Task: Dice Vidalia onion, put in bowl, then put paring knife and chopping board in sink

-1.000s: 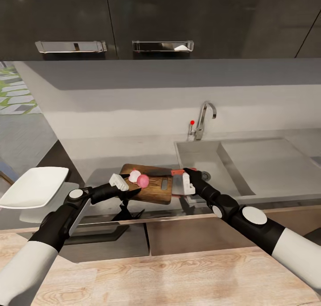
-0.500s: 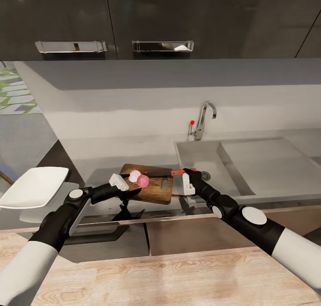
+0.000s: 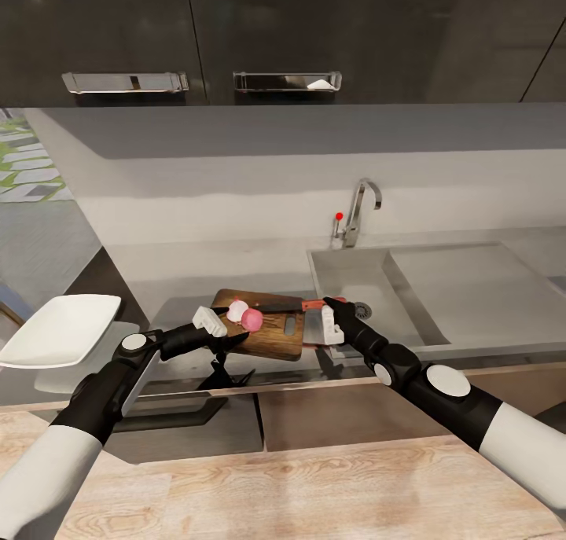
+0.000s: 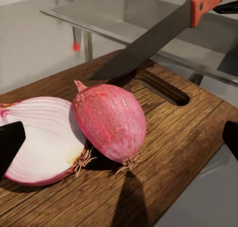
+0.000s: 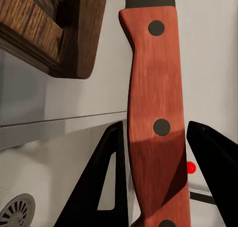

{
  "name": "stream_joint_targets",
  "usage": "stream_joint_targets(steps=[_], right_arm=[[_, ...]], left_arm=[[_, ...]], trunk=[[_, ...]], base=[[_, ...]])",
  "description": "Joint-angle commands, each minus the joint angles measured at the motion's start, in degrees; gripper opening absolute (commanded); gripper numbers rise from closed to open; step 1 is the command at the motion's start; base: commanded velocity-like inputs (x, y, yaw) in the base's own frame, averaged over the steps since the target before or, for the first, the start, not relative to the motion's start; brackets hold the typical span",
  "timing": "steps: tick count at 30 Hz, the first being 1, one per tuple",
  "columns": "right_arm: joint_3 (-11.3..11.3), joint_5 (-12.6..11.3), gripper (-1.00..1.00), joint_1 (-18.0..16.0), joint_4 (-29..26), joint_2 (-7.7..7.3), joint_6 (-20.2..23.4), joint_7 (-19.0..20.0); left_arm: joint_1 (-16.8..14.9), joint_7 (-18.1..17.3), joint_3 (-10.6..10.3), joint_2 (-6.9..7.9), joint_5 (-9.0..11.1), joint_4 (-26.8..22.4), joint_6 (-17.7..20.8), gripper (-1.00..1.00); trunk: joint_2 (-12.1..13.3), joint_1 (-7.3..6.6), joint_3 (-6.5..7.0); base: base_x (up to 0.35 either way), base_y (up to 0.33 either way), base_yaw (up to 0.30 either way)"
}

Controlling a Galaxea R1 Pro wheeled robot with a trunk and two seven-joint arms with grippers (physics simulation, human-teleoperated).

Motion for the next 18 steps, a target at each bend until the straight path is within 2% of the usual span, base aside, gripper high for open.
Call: stream_joint_targets(steps=[1,7,10,18], right_arm=[[0.17,0.57,-1.00,-0.09,-0.15,-0.05,0.48,0.30],[0.25,0.57,-1.00,-0.09,-0.11,-0.05,0.49,0.30],[1.39,0.57,-1.00,-0.09,0.21,-0.11,0.59,0.29],[0.64,0.57,-1.00,-0.09,-0.06,-0.14,0.46,0.15]], left_arm=[[-0.05,-0.08,-0.12,0.05,0.50,-0.04,0.59,1.00],[-0.05,-0.08,-0.12,0.05,0.50,-0.04,0.59,1.00],[-0.05,-0.08,-0.12,0.05,0.50,-0.04,0.59,1.00],[-0.04,-0.08,-0.12,0.00,0.50,-0.04,0.59,1.00]], trunk=[[-0.12,0.04,-0.11],[-0.12,0.04,-0.11],[-0.12,0.04,-0.11],[-0.12,0.04,-0.11]], base=[[0.000,0.000,0.000],[0.000,0.000,0.000],[0.000,0.000,0.000],[0.000,0.000,0.000]])
